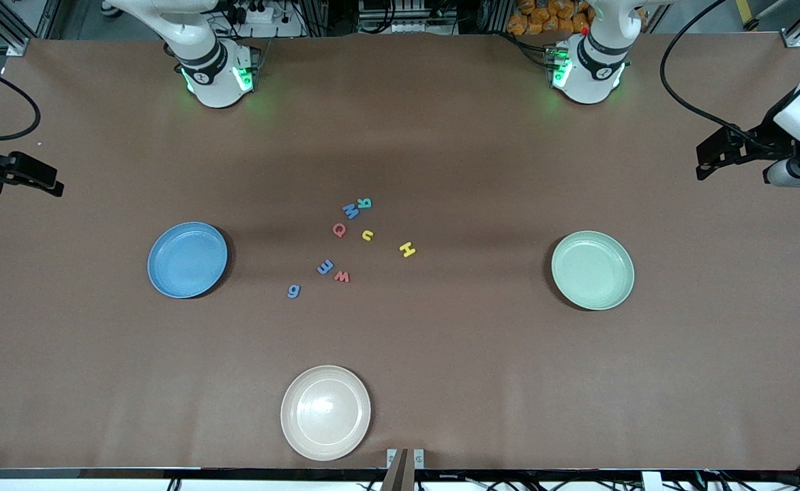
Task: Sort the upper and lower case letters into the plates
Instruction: 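Move the left gripper over the yellow H letter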
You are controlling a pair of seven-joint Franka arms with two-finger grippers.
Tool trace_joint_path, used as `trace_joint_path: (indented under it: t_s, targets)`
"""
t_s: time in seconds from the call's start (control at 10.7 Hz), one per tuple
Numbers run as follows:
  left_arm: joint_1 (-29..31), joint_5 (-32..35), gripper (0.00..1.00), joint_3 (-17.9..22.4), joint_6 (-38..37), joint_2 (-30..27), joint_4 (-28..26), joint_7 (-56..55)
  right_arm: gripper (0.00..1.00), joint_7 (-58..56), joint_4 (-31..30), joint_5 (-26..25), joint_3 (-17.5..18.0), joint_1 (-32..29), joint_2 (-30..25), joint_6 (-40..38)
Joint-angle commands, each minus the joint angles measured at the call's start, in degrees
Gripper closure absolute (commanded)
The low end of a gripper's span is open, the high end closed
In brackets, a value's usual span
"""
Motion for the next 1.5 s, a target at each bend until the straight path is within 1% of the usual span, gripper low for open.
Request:
trace_joint_path:
  t_s: [0.0, 0.19, 0.37, 0.56, 0.66, 0.75, 0.94, 1.12, 1.22, 1.41]
  targets:
    - [0.20, -0.94, 0.00, 0.00, -0.58, -0.26, 0.40, -0.23, 0.00, -0.66, -1.80, 0.99, -0.17, -0.06, -1.74, 0.10]
    - [-0.24, -1.12, 0.00, -0.09, -0.58, -0.09, 0.40, -0.32, 0.00, -0.66, -1.80, 0.99, -0.08, -0.06, -1.65, 0.46]
    - [-1.03, -1.64, 0.00, -0.44, -0.50, 1.31, 0.40, -0.41, 0.00, -0.74, -1.80, 0.99, -0.08, -0.06, -2.00, 0.10]
    - [-3.92, -1.74, 0.00, -1.58, 0.55, 3.77, 0.40, -0.67, 0.00, -0.57, -1.97, 1.16, -0.08, -0.07, -1.57, 0.63]
    - [-6.37, -1.39, 0.00, -1.84, 1.60, 4.73, 0.40, -1.63, 0.00, 0.13, -1.88, 3.25, 0.00, 0.20, -0.78, 1.59]
    - [-8.66, -1.56, 0.00, -1.85, 2.48, 6.14, 0.40, -3.73, 0.00, 0.13, -1.97, 4.06, 0.18, 0.20, 0.53, 2.03]
    - [-13.92, -1.56, 0.00, -1.85, 6.43, 9.30, 0.40, -4.45, 0.00, 2.14, -1.97, 4.07, 0.53, 1.95, 3.26, 4.83]
    - [-19.29, -1.30, 0.00, -1.85, 10.38, 12.64, 0.40, -4.45, 0.00, 8.80, -1.97, 4.07, 2.81, 2.48, 6.07, 7.39]
    - [-22.01, -1.03, 0.00, -1.93, 13.88, 14.05, 0.05, -4.36, 0.00, 11.79, -1.97, 4.07, 4.21, 2.66, 7.48, 8.88]
    - [-27.11, -0.94, 0.00, -1.85, 17.33, 17.74, -0.22, -4.36, 0.00, 19.52, -1.97, 4.07, 6.94, 2.83, 10.46, 11.87]
